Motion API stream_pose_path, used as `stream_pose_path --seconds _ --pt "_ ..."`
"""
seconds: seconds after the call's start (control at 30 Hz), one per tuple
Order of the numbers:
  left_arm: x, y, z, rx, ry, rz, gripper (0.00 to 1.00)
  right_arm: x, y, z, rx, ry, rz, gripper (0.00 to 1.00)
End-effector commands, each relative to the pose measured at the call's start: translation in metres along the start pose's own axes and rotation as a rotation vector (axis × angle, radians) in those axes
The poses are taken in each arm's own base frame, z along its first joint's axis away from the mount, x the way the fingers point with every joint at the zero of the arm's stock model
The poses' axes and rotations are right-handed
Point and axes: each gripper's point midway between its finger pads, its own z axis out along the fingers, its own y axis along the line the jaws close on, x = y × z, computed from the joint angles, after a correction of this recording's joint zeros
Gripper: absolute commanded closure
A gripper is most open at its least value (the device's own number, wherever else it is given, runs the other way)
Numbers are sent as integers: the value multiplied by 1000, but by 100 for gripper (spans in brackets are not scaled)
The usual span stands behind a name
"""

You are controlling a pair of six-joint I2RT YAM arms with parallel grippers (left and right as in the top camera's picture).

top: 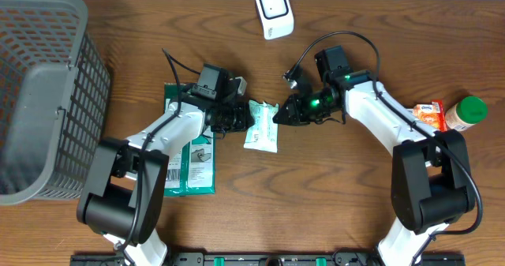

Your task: Scan the item barcode

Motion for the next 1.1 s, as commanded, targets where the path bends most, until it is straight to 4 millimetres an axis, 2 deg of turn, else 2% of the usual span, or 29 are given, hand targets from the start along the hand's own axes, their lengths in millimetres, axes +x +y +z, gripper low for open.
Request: stream_pose_path --seconds 0.0,0.2,0.3,0.4,0.63,0.73,1.07 --pt "0 10 11 -28 -2 -7 88 6 2 5 -28 -15 44 99" --pt "-7 14 19 -28 -24 3 88 14 -5 29 -54 -60 67 99" --pt "-10 24 20 -79 -42 2 88 25 -3 40 -58 -38 63 99" --pt "-10 24 20 -80 -43 2 88 31 0 48 -46 -23 46 99" --pt "-10 24 20 -81 -42 1 88 38 -28 71 175 -29 44 99" --pt "-11 28 20 -99 -50 1 88 43 -34 78 192 -11 78 99" --pt "-12 28 20 -101 -52 2 88 74 -45 78 238 96 198 98"
